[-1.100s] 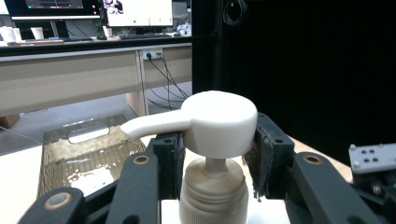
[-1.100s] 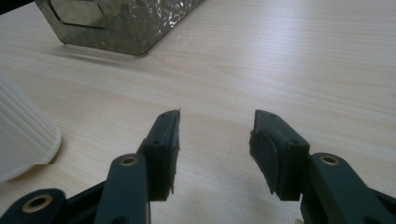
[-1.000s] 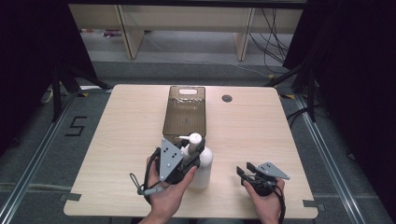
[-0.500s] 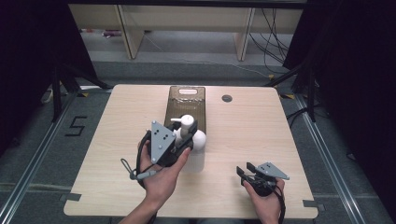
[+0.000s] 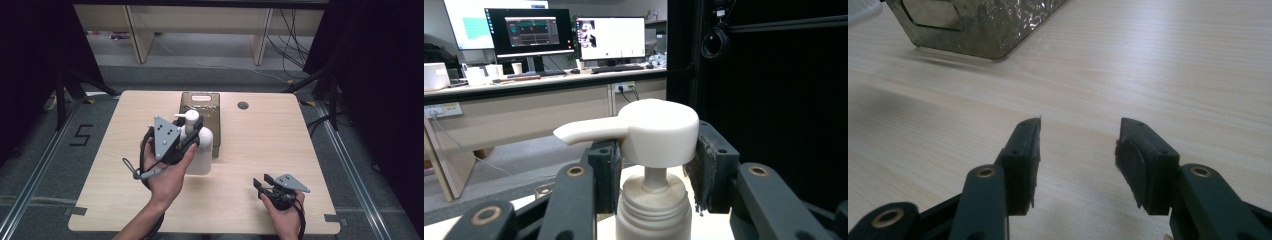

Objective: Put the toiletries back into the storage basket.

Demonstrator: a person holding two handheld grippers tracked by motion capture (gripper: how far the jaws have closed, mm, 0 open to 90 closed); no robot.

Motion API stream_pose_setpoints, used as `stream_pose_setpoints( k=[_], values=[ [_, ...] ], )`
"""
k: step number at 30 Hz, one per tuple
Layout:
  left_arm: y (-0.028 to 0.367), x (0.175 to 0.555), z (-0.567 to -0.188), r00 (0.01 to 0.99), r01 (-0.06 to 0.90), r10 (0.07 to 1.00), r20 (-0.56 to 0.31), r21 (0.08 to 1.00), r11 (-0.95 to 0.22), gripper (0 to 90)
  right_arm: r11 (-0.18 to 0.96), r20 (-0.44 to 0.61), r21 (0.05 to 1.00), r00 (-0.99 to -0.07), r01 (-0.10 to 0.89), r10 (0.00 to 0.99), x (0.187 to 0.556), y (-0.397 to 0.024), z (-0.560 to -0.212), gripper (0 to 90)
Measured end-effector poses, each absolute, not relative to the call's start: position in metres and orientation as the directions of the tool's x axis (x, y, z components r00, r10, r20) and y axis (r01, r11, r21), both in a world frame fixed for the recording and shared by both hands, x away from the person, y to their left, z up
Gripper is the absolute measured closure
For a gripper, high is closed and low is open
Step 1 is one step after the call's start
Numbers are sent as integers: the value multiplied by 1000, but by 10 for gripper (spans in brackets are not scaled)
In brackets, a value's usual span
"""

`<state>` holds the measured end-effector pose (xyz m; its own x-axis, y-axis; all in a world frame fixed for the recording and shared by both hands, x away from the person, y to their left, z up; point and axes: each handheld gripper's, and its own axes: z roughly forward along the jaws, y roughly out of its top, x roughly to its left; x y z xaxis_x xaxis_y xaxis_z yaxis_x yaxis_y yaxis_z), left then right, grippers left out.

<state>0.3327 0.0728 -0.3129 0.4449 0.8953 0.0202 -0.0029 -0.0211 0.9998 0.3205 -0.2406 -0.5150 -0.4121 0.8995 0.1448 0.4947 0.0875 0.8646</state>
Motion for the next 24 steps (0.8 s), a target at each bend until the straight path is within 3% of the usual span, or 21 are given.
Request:
stream_pose_setpoints(
  k=[16, 24],
  values=[
    [82, 345, -293, 418, -40, 908, 8, 999, 10, 591, 107, 125, 862, -413, 495, 902, 320, -242, -514, 522],
    [87, 355, -287, 399, -44, 917, 13, 999, 5, 592, 74, 162, 852, -395, 519, 904, 319, -240, -514, 522]
  ],
)
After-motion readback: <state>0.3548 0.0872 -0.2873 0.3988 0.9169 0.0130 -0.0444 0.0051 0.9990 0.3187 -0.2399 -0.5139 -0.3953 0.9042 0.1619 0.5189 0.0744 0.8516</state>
